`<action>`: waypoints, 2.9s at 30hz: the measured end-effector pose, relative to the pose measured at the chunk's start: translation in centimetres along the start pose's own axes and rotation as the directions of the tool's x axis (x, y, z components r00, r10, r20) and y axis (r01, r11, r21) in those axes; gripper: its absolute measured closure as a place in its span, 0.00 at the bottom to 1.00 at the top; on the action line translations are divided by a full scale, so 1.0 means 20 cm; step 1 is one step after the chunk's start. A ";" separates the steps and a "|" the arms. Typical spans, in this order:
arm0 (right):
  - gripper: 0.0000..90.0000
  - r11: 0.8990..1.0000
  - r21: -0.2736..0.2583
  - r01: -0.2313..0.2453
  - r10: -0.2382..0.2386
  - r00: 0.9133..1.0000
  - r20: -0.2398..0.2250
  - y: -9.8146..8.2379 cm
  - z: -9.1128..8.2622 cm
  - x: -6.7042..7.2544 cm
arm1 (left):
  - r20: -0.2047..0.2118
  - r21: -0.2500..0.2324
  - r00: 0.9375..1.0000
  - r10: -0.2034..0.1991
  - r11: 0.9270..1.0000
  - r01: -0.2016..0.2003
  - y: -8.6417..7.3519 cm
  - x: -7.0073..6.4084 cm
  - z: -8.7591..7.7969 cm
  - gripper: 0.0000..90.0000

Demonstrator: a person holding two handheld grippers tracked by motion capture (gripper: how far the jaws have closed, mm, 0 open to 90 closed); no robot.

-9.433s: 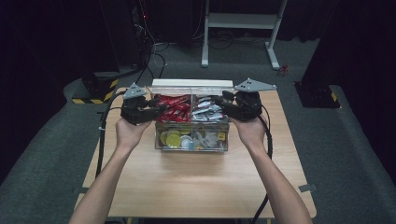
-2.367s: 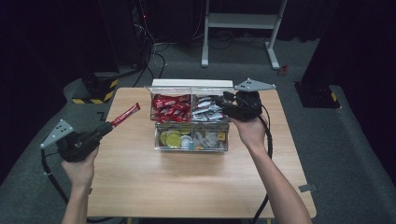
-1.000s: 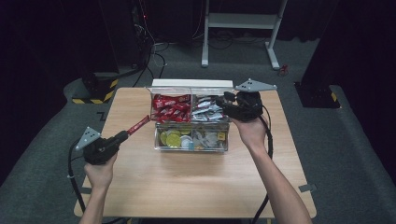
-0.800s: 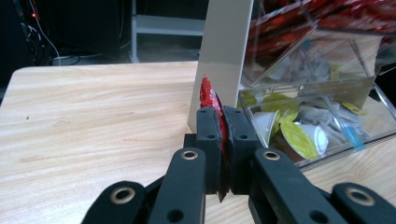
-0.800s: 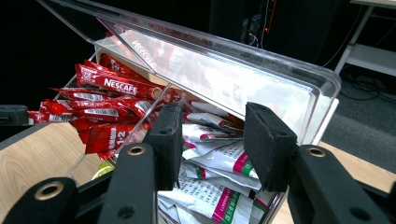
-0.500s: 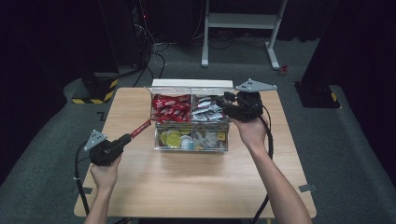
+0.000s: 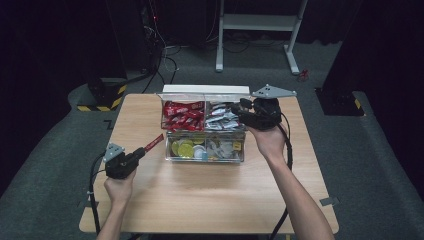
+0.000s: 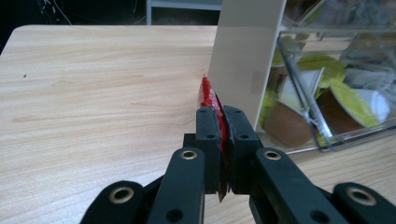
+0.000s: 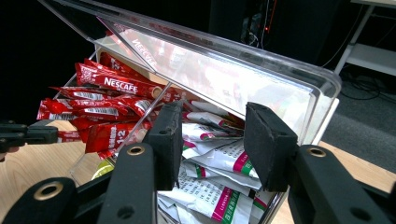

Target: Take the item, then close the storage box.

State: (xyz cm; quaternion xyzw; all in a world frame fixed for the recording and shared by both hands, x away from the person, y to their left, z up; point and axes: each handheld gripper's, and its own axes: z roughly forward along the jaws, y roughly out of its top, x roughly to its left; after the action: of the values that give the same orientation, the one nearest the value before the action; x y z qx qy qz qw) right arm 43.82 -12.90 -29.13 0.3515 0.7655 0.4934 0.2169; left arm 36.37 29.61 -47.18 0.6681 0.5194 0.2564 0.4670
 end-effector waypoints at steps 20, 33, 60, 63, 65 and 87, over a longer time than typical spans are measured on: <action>0.64 1.000 0.010 -0.001 0.001 1.000 0.001 0.01 0.00 0.00 | -0.037 0.060 0.999 0.009 0.998 -0.006 -0.08 -0.01 0.08 0.94; 0.64 1.000 0.009 -0.003 0.003 1.000 -0.002 0.00 0.00 -0.01 | -0.044 0.114 0.999 0.015 0.993 -0.010 -0.12 -0.02 0.11 0.93; 0.63 1.000 0.020 -0.003 0.003 1.000 0.004 0.01 0.00 0.00 | -0.041 0.201 0.999 -0.010 0.980 0.018 -0.20 0.00 0.16 0.90; 0.63 1.000 0.020 -0.005 0.005 1.000 0.002 0.01 0.00 0.00 | -0.039 0.207 0.999 -0.006 0.978 0.014 -0.20 0.00 0.17 0.90; 0.63 1.000 0.021 -0.004 0.004 1.000 0.002 0.01 0.00 0.00 | -0.036 0.206 0.999 -0.014 0.978 0.021 -0.21 0.00 0.16 0.89; 0.58 1.000 0.021 -0.020 0.020 1.000 0.009 -0.04 -0.03 -0.01 | -0.110 0.205 0.993 -0.044 0.976 0.066 -0.30 0.11 -0.01 0.52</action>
State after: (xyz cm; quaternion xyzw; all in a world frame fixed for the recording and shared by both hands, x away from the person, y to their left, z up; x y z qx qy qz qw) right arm 43.30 -13.67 -29.54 0.3636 0.7660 0.4861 0.2114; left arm 34.20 31.93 -52.84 0.6842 0.5856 0.2221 0.3735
